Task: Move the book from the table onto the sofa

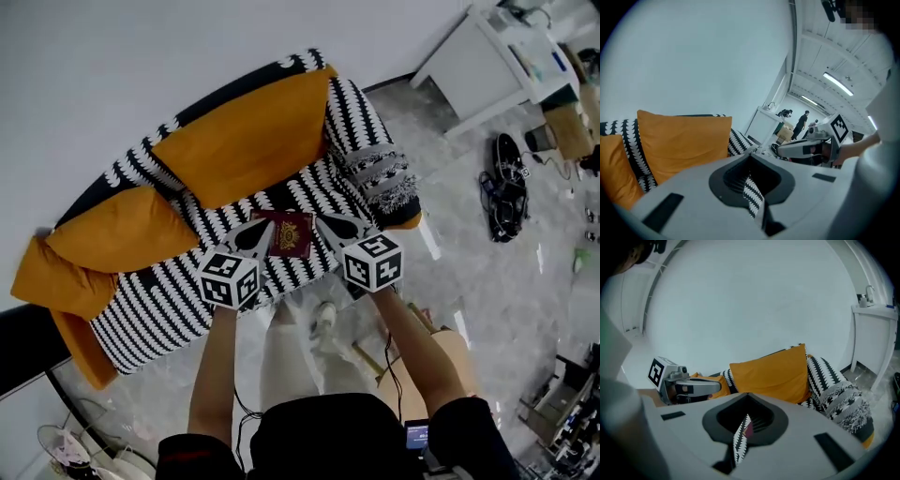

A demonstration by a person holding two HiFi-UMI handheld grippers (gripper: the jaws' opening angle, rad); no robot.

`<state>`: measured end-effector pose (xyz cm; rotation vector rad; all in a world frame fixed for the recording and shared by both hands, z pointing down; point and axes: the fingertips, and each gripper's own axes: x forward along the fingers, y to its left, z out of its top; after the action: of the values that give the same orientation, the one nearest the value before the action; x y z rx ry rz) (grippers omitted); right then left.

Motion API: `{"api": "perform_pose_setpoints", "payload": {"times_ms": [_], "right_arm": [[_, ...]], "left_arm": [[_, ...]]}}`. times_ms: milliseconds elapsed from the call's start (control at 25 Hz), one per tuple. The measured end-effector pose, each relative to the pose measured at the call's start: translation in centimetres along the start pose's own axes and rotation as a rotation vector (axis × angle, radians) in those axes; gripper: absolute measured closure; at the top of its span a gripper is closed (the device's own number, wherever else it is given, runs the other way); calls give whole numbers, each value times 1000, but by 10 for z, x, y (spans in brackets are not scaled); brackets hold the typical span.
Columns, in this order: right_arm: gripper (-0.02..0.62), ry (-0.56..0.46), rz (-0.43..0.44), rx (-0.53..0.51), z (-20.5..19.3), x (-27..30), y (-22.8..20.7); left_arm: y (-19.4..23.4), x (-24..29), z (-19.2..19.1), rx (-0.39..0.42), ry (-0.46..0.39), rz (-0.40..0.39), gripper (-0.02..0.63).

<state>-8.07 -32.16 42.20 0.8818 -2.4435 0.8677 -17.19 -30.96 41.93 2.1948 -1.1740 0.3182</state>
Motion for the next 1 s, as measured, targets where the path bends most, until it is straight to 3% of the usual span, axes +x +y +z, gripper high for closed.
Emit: {"api": "perform_pose_setpoints", "payload": {"times_ms": [720, 1000], "right_arm": [[580, -227, 120, -144, 107, -135, 80], [580, -313, 152, -198, 133, -187, 109]], "left_arm": [[-137, -71, 109, 177, -207, 16, 589], [-175, -100, 128, 148, -249, 49, 589]]}}
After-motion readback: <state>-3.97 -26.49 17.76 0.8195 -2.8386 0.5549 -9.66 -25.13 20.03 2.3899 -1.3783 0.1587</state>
